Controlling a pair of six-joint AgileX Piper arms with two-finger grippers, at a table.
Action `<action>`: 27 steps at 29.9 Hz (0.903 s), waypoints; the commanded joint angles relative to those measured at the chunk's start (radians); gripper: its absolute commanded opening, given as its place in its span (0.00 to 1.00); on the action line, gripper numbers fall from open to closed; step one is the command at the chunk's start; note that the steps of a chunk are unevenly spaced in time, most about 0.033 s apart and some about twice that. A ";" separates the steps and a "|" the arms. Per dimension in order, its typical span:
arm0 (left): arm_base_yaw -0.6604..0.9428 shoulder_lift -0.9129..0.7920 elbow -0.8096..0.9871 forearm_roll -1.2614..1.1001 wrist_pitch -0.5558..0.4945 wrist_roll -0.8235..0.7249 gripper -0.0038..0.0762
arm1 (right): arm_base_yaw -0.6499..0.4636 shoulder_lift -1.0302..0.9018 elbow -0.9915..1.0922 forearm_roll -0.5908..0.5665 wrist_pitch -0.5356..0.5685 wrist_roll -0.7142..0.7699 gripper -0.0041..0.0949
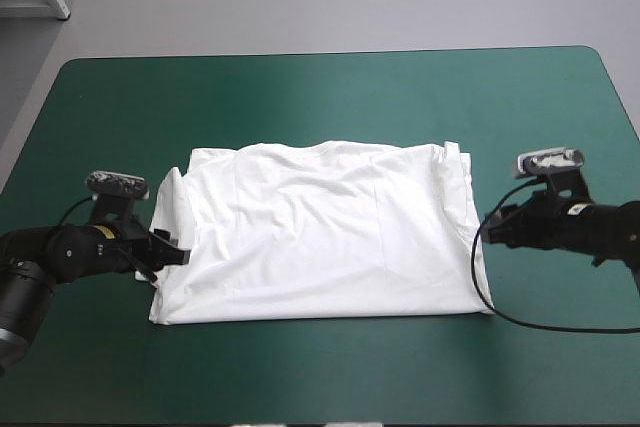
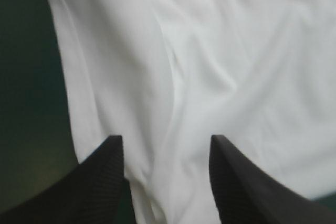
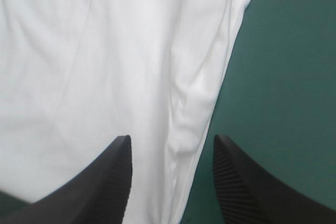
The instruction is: Fold the cloth
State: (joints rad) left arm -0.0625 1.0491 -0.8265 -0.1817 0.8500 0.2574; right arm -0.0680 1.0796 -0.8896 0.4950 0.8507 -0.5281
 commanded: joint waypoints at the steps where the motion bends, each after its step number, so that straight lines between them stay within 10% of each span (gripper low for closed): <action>1: -0.001 -0.014 -0.090 0.010 -0.114 -0.103 0.53 | -0.006 -0.019 -0.164 0.025 -0.072 0.007 0.51; 7: 0.072 0.104 -0.102 0.092 -0.204 -0.251 0.53 | -0.006 -0.019 -0.272 0.027 -0.102 0.005 0.46; 27: 0.256 0.448 -0.102 -0.236 -0.203 0.077 0.52 | -0.006 0.000 -0.272 0.056 -0.056 -0.006 0.46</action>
State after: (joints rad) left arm 0.1942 1.5005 -0.8988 -0.3824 0.6718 0.3105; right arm -0.0680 1.0955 -1.1271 0.5177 0.8400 -0.5228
